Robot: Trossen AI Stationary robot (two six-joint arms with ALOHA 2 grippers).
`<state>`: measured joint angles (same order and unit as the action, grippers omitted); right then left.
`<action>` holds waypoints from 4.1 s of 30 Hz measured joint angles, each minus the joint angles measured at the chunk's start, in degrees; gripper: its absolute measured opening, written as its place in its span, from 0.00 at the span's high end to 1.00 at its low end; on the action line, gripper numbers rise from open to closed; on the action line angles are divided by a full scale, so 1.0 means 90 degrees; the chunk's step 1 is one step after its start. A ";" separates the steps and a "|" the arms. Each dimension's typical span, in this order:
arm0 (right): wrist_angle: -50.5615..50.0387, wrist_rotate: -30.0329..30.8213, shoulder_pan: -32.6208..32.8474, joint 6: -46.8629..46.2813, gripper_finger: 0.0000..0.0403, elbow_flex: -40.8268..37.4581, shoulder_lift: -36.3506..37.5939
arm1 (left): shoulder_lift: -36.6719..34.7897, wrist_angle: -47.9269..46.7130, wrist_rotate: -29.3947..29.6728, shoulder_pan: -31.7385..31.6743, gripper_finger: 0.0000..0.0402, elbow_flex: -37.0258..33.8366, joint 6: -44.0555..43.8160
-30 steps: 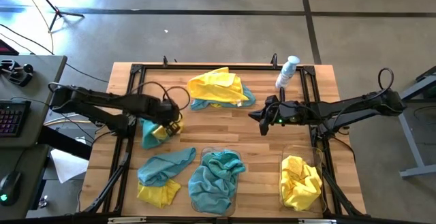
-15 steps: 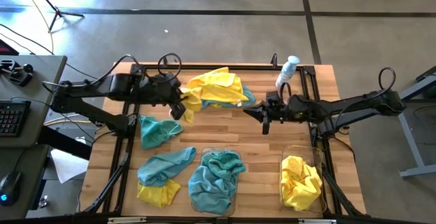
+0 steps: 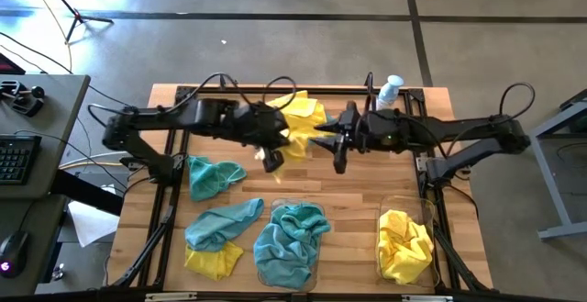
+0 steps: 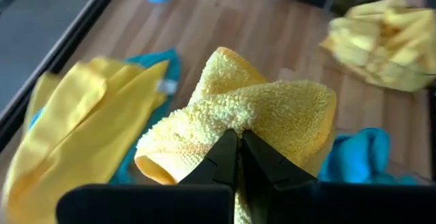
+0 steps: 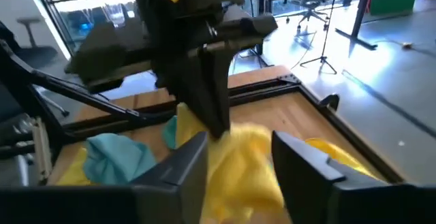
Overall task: Sort microfiber towel by color & place in baskets
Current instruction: Put the yellow towel into the right transparent bin
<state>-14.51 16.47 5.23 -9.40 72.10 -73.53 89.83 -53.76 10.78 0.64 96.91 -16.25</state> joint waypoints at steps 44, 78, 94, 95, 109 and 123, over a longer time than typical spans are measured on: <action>-0.2399 -0.0892 0.0160 -0.0863 0.99 0.0446 -0.0596 | 0.0749 -0.0244 -0.0278 0.0217 0.70 0.1758 0.1219; -0.7778 -0.1120 0.5034 -0.8802 1.00 0.0434 0.0498 | -0.1035 0.0455 -0.0310 -0.0700 0.70 -0.2109 0.0047; -0.7023 -0.1418 0.5553 -0.8688 1.00 0.0233 -0.1451 | -0.1031 0.0488 -0.0305 -0.0694 0.70 -0.2109 0.0039; -0.6744 -0.1490 0.5561 -0.8693 1.00 0.0037 -0.1439 | -0.1031 0.0488 -0.0305 -0.0694 0.70 -0.2109 0.0036; -0.3743 -0.1860 0.5503 -0.8858 0.92 -0.2764 -0.1213 | -0.1031 0.0484 -0.0305 -0.0694 0.70 -0.2109 -0.0140; -0.4324 -0.1960 0.5504 -0.8906 0.66 -0.2269 -0.1247 | -0.1031 0.0483 -0.0305 -0.0694 0.70 -0.2109 -0.0243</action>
<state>-53.43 -1.17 54.77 -89.56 51.68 -84.75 80.55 -49.41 8.03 -5.61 77.93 -18.44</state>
